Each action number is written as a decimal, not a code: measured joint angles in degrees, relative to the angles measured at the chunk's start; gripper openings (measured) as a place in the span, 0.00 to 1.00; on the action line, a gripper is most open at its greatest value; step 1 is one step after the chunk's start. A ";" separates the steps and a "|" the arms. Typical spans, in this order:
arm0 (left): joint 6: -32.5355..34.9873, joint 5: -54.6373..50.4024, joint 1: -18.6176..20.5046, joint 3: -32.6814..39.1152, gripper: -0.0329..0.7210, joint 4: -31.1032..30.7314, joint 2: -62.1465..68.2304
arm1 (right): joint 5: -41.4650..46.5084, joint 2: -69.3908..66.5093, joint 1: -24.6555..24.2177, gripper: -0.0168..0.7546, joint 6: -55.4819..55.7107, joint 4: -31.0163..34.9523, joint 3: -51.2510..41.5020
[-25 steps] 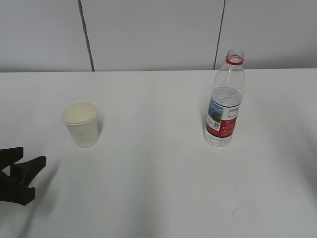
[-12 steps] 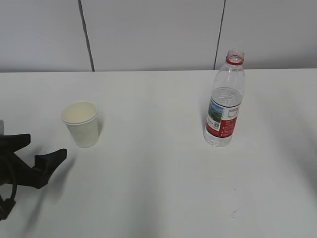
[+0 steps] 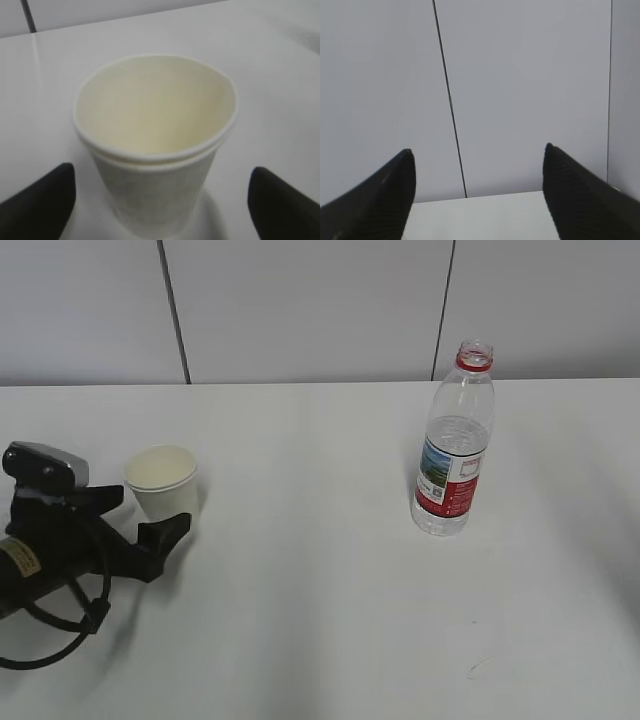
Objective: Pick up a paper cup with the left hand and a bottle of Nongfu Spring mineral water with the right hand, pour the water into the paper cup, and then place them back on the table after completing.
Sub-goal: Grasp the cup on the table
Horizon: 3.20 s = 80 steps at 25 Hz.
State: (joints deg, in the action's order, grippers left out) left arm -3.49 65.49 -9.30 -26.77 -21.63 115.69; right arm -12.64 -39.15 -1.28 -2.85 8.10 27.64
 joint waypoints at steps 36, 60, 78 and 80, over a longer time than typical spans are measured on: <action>-1.29 0.05 -2.66 -7.89 0.60 7.19 7.20 | 0.08 -5.66 0.00 0.78 0.00 -0.35 0.00; -1.29 0.16 -2.66 -7.89 0.59 7.31 7.20 | -32.59 -45.16 0.00 0.78 15.41 -30.59 -4.62; -1.29 0.23 -2.66 -7.89 0.58 8.07 7.20 | -49.02 -57.41 0.00 0.78 15.58 -32.49 -4.52; -1.29 0.23 -2.66 -7.89 0.58 8.07 7.20 | -49.71 -58.94 0.00 0.78 15.58 -32.49 -4.52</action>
State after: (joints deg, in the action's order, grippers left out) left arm -4.78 65.72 -11.96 -34.66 -13.55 122.88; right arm -62.34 -98.09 -1.28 12.72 -24.38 23.12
